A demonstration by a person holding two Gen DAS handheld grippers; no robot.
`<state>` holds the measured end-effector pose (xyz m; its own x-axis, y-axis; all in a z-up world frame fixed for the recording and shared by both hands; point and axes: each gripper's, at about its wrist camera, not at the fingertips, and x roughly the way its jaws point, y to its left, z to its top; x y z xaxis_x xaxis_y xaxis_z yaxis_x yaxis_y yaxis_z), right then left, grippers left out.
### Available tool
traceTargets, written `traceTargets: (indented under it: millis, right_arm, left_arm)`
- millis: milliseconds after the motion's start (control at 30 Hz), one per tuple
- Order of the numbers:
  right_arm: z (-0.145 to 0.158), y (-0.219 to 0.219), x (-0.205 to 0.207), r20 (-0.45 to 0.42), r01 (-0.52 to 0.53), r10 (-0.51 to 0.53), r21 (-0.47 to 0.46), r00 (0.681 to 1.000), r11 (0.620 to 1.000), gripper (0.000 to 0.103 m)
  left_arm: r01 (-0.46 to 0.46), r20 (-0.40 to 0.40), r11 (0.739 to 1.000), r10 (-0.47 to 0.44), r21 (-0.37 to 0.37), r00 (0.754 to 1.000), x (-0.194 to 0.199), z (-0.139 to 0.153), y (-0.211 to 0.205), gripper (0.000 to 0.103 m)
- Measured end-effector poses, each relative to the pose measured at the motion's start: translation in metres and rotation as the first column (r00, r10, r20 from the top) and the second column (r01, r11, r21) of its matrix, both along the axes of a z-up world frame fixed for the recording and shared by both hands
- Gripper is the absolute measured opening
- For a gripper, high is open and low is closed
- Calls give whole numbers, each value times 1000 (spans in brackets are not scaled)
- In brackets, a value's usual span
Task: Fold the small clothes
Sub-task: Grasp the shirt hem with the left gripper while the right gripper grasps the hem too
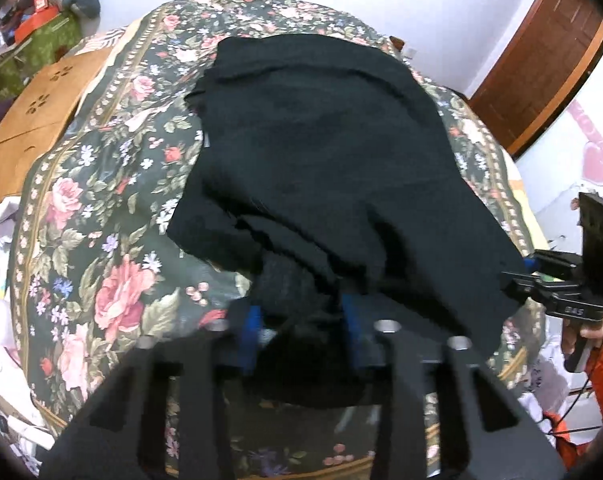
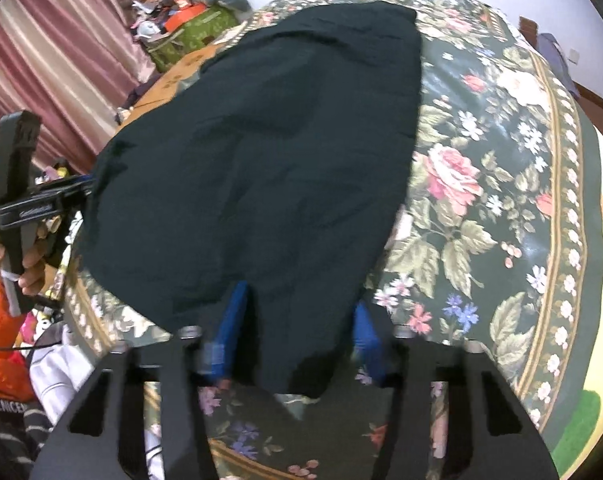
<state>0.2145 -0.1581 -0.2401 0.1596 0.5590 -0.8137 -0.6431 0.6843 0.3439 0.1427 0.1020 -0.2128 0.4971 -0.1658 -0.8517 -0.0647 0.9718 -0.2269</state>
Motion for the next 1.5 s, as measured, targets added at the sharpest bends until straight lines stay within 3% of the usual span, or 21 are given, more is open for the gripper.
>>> traceTargets:
  millis: [100, 367, 567, 900, 1033, 1233, 1500]
  right_arm:
    - [2, 2, 2, -3, 3, -3, 14, 1000, 1000, 7]
    - [26, -2, -9, 68, -47, 44, 38, 997, 998, 5]
    - [56, -1, 5, 139, -40, 26, 101, 990, 994, 5]
    - [105, 7, 39, 268, -16, -26, 152, 963, 988, 4]
    - [116, 14, 71, 285, 2, -50, 166, 957, 986, 4]
    - [117, 34, 125, 278, 33, -78, 163, 957, 986, 4]
    - [80, 70, 200, 214, 73, -97, 116, 972, 991, 4]
  left_arm:
    - [-2, -6, 1000, 2, 1, 1000, -5, 5, 0, 17]
    - [2, -4, 1000, -2, -22, 1000, -29, 22, 8, 13]
    - [-1, 38, 999, 2, -32, 999, -25, 47, 7, 12]
    - [-13, 116, 997, 21, -72, 993, 31, 104, 19, 11]
    - [-23, 125, 999, 28, -45, 992, 62, 113, 24, 11]
    - [-53, 104, 998, 57, -41, 993, 116, 106, 42, 11]
    - [-99, -14, 993, 98, -64, 995, 191, 39, 72, 11]
